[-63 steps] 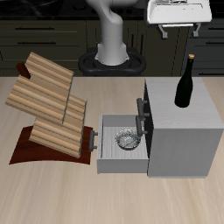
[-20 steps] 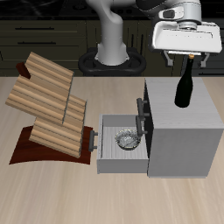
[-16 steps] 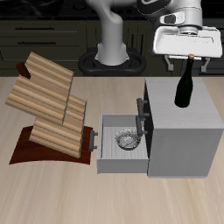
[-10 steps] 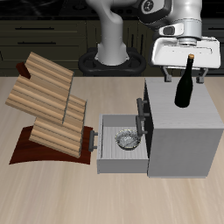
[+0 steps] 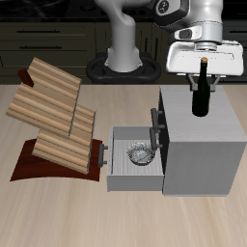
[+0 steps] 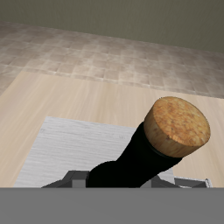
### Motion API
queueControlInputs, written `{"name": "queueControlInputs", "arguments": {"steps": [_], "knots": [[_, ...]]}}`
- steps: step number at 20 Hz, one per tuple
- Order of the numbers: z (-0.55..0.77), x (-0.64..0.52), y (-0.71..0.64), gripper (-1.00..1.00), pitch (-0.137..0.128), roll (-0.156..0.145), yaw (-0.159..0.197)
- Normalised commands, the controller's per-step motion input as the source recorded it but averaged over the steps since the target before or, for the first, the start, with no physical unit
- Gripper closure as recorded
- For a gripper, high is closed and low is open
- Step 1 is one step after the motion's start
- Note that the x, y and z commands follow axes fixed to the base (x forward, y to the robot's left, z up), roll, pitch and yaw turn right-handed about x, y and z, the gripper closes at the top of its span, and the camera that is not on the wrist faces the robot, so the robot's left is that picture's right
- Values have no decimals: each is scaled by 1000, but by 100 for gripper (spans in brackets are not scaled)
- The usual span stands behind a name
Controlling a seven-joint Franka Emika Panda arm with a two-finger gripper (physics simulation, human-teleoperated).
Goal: Place the wine bottle on the top layer of the wine rack
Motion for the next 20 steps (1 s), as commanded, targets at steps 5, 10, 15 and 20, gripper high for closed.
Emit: {"name": "queueControlInputs", "arguments": {"steps": [5, 10, 15, 20], "knots": [[268, -114, -155, 100, -14, -12, -78], [271, -242, -217, 100, 13, -3, -136], [142, -286, -127, 100, -17, 29, -62], [163, -328, -271, 100, 64, 76, -187]]}}
